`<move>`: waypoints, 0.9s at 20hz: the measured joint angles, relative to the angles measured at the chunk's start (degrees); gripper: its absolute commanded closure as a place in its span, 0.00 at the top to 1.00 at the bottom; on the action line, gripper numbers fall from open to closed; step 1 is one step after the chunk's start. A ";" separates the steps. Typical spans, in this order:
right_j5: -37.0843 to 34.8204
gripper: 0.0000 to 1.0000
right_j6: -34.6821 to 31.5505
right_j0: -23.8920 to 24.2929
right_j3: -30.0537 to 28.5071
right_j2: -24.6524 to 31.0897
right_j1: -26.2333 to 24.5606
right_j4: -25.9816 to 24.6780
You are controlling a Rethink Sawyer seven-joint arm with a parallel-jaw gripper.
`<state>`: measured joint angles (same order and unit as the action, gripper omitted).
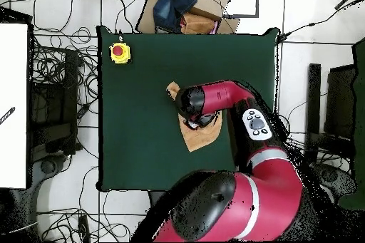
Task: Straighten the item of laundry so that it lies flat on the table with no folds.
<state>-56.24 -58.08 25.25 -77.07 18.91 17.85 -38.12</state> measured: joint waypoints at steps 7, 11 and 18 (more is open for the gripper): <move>-0.55 0.00 0.00 0.00 -0.06 0.00 2.37 1.19; -1.22 0.00 0.00 -0.02 -0.06 0.00 2.72 1.59; -0.63 0.00 0.00 0.01 -0.05 -0.01 0.73 1.58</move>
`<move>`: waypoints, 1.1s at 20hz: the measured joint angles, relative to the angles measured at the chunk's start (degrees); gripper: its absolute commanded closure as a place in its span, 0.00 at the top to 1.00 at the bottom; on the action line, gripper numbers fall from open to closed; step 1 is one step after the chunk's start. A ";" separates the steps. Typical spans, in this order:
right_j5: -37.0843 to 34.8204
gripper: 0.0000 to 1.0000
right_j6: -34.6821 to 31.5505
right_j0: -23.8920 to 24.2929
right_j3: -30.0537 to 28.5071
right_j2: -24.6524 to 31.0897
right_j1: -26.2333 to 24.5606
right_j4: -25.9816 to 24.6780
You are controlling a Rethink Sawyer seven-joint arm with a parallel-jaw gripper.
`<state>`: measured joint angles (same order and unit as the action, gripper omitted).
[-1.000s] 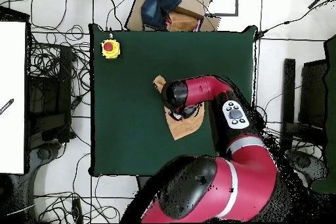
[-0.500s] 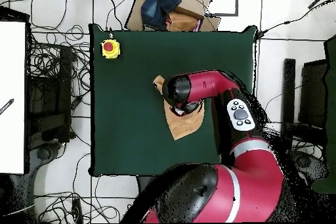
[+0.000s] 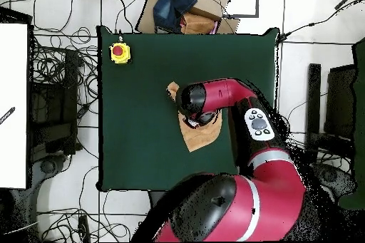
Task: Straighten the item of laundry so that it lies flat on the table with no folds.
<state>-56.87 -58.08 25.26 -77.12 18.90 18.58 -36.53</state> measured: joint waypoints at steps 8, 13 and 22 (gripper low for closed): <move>6.26 0.00 0.00 0.04 0.02 -0.02 -4.65 0.01; 7.44 0.00 0.00 0.60 0.03 -0.02 -6.79 -0.30; 10.78 0.00 0.00 1.49 0.07 -0.40 -10.39 -3.61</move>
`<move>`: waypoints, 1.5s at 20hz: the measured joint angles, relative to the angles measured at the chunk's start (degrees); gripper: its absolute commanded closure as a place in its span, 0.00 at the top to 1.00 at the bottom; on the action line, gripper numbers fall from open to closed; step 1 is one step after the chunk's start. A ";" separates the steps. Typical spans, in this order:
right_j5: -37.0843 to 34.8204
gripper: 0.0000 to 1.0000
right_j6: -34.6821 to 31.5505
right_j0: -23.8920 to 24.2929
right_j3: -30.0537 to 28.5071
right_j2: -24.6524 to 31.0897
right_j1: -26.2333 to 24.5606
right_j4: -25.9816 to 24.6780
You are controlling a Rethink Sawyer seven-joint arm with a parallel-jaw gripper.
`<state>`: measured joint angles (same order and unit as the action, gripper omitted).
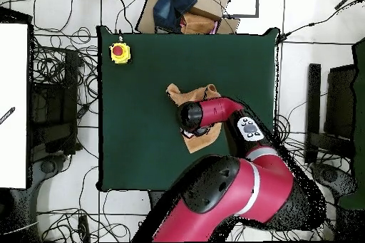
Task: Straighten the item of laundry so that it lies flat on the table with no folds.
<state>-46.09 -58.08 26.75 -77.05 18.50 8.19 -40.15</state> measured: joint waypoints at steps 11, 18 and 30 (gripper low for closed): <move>2.53 0.00 0.00 -0.94 0.41 -0.92 -1.44 -0.97; 2.48 0.00 0.00 -1.74 0.76 -1.49 -1.48 -0.97; 2.35 0.00 0.00 -2.47 1.31 -1.82 -1.67 -1.60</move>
